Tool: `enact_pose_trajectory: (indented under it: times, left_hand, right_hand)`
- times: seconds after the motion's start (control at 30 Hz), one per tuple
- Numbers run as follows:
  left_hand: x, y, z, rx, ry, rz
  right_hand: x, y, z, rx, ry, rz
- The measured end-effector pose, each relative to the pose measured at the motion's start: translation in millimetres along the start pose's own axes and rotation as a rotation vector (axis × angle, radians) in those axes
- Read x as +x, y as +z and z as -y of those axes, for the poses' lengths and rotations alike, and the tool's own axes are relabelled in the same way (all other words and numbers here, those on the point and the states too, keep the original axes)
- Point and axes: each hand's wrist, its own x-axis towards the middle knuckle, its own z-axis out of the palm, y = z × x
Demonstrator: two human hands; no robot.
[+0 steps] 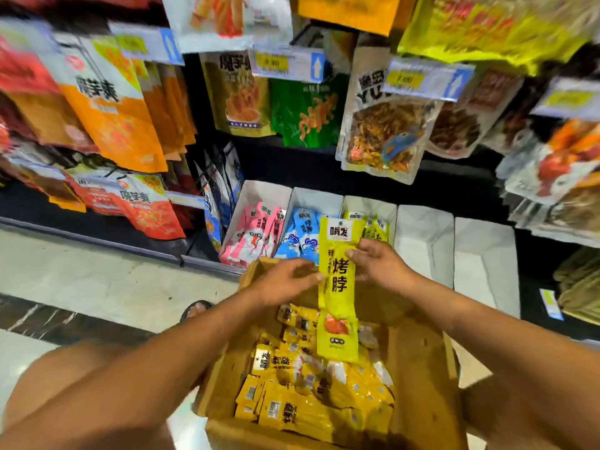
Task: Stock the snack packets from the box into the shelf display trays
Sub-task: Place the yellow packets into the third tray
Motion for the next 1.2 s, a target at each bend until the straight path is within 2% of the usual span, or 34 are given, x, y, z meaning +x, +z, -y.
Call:
enact_pose_trajectory:
  times: [0.13, 0.27, 0.33, 0.47, 0.57, 0.67, 0.73, 0.8, 0.9, 0.97, 1.07, 1.2]
  left_hand:
    - [-0.5, 1.8, -42.3, -0.276, -0.016, 0.095]
    - [14.5, 7.4, -46.1, -0.41, -0.032, 0.03]
    - [25.2, 10.4, -44.4, -0.494, -0.071, -0.04]
    - [49.6, 23.3, -42.1, -0.655, -0.165, -0.11]
    - [64.8, 35.4, -43.9, -0.674, -0.16, -0.143]
    - [80.3, 42.9, -49.0, -0.631, -0.128, -0.166]
    - [91.8, 45.2, -48.0, -0.516, -0.105, -0.168]
    - [99.8, 41.5, -41.9, -0.259, -0.057, -0.169]
    - [105.3, 29.6, -18.4, 0.362, 0.026, -0.079]
    - [106.3, 22.5, -1.2, 0.706, -0.038, 0.032]
    - [105.3, 23.1, 16.2, 0.87, -0.183, 0.2]
    - [106.3, 25.9, 19.4, 0.907, -0.244, 0.264]
  right_hand:
    - [-17.7, -7.7, 31.4, 0.158, -0.049, -0.015]
    - [-18.8, -10.6, 27.2, 0.165, -0.051, -0.184]
    - [-26.0, -7.2, 17.7, 0.0, -0.053, -0.217]
    - [-32.2, 4.6, -5.1, -0.457, -0.079, -0.152]
    - [-23.4, 9.7, -5.2, -0.73, -0.026, -0.231]
    - [-12.0, 5.9, -5.9, -0.863, 0.002, -0.279]
    - [-1.0, -2.1, -10.1, -0.818, 0.05, -0.271]
    - [16.1, -13.7, -18.1, -0.73, 0.109, -0.287]
    - [47.4, -36.0, -34.7, -0.677, 0.145, -0.348]
    - [69.6, -50.4, -46.2, -0.686, 0.176, -0.37]
    - [99.7, -63.3, -59.7, -0.744, 0.254, -0.394]
    - [130.5, -64.7, -79.6, -0.782, 0.294, -0.391]
